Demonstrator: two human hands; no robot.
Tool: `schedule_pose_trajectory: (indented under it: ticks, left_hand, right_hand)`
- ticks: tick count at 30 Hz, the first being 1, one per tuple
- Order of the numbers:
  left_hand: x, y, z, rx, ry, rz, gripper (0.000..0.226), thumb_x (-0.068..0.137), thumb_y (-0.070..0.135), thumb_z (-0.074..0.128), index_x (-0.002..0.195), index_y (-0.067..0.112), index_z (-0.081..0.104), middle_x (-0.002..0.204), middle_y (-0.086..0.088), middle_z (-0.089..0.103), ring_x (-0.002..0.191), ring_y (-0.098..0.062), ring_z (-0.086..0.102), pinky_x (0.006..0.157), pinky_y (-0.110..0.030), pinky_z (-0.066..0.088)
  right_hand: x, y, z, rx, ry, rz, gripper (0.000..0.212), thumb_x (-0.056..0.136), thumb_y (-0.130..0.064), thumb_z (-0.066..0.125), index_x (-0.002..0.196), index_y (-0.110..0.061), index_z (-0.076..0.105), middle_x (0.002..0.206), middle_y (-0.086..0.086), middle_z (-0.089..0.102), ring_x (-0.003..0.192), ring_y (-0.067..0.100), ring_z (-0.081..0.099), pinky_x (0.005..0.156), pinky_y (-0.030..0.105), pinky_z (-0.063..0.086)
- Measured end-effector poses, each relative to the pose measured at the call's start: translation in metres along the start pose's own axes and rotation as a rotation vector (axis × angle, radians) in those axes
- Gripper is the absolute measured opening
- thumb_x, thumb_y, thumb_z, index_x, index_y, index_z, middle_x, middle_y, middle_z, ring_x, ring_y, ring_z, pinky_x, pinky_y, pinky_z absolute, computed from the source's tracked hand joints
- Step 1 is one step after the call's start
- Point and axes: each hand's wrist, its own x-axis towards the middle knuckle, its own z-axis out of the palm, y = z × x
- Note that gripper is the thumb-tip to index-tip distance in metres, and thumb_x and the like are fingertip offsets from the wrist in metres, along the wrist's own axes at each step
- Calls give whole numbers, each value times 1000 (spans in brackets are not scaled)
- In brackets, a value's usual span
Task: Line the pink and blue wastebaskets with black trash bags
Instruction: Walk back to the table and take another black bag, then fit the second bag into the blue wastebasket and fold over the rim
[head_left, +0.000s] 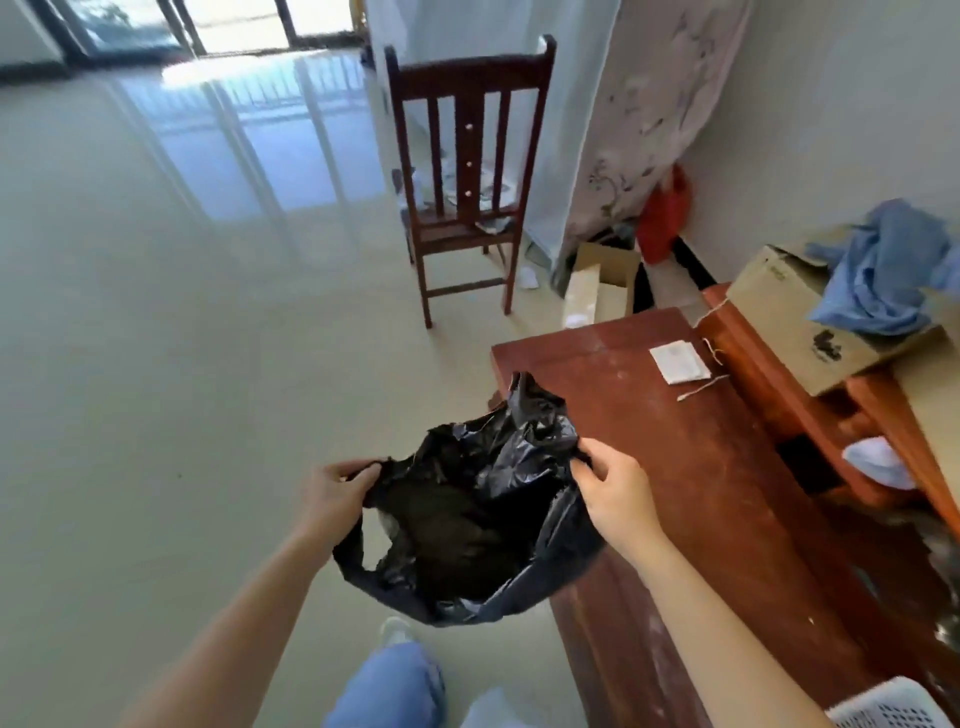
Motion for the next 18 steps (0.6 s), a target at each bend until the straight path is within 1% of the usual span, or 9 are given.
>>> schedule_pose_trajectory:
  ticks: [2,4,7,10,12,14,16,17,18]
  left_hand:
    - [32,-1,-51,-91,48,-48,17,89,22,59,97,15,71,90,-9,70,83,-21,63,67,-24,47]
    - [62,1,-96,-243,67,-123,22,92,24,54,103,11,68,92,-10,69,86,-25,63,75,-32,49]
    - [99,3,-158,-468,160,-164,21,95,21,48,86,11,64,82,-8,65,78,-23,61,76,-37,48]
    - [126,7,-203,-464,230,-137,27,94,28,47,77,13,63,81,-10,66,79,-25,62,73,-35,47]
    - [156,0,-243,-532,282,-153,32,94,33,46,78,12,63,81,-11,67,79,-26,63,74,-36,46]
    - [172,3,-260,-573,304,-160,38,93,38,46,81,7,64,81,-13,68,78,-27,64,73,-37,48]
    - [211,0,-296,-639,364,-157,42,90,40,51,85,1,65,83,-16,70,79,-29,67,73,-39,51]
    - [230,2,-314,-662,383,-160,40,88,40,55,84,2,67,81,-15,72,77,-28,68,73,-39,52]
    - [251,4,-333,-676,399,-166,37,86,40,59,80,4,67,77,-13,72,74,-27,69,71,-38,54]
  right_hand:
    - [29,-43,51,-20,-72,-3,27,89,-5,51,105,-14,71,95,-5,74,90,8,65,78,14,47]
    - [54,-84,96,-32,-137,-4,33,87,0,47,103,-12,72,101,2,74,96,17,65,84,27,49]
    - [88,-145,154,-18,-232,-5,32,85,3,46,99,-7,73,96,0,69,97,16,61,84,27,45]
    - [120,-193,197,28,-330,13,25,89,-7,49,92,-6,74,92,1,67,98,20,60,85,31,44]
    - [156,-232,247,18,-416,7,31,93,-21,50,81,-7,74,89,6,69,91,23,60,80,33,42]
    - [175,-260,271,-16,-413,14,51,90,-43,52,66,-2,69,72,7,66,73,21,57,70,33,37]
    - [210,-298,320,-72,-453,-60,63,80,-60,56,51,-4,54,48,1,44,52,19,41,58,33,29]
    - [226,-316,343,-125,-473,-113,63,75,-62,59,50,-6,47,46,1,37,49,18,36,54,32,26]
    - [242,-334,367,-179,-487,-186,58,72,-59,64,53,-8,45,48,1,38,48,17,36,51,31,26]
